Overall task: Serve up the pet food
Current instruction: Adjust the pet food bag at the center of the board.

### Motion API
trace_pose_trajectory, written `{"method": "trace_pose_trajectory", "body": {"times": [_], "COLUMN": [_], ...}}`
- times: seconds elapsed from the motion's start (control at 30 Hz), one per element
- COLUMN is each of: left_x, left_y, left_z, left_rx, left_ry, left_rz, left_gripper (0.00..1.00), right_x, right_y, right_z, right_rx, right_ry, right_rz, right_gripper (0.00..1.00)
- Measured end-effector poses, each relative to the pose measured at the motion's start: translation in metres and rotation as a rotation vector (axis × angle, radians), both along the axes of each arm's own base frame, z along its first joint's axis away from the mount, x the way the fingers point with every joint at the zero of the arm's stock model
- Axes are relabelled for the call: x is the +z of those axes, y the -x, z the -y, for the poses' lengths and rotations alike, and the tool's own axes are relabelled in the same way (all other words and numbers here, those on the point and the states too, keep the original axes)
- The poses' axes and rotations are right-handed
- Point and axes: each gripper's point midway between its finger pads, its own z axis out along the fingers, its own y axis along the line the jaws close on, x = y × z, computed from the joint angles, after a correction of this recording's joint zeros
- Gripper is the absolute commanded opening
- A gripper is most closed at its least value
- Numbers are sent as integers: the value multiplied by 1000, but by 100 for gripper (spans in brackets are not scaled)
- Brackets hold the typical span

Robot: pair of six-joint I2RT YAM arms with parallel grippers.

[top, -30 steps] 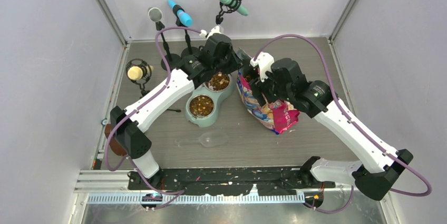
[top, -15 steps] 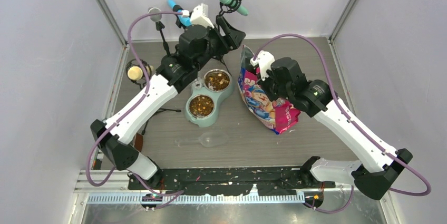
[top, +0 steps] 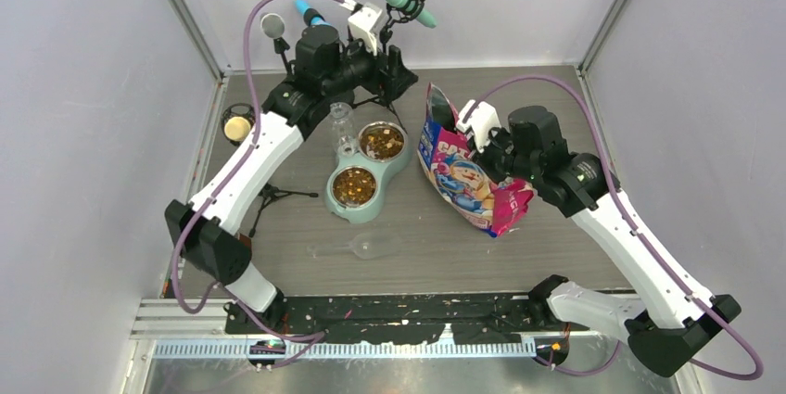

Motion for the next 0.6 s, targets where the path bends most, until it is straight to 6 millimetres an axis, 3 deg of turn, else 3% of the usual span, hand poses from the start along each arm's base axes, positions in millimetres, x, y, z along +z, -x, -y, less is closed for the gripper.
{"method": "trace_pose_trajectory", "body": {"times": [0.23, 0.47, 0.6], "left_x": [-29, -4, -8], "left_y": [13, 25, 26], "left_z": [31, 31, 28], "left_rx": [-395, -743, -858], "left_ry": [37, 287, 325], "left_rz": [-8, -31, -52], "left_gripper": [79, 69, 64], "right_x": [-1, -1, -1], "right_y": [-1, -5, -4], "right_z": [5, 13, 13], "right_rx": [126, 168, 189], "right_ry": [64, 94, 102], "right_rz": [39, 51, 47], "right_gripper": [5, 5, 5]}}
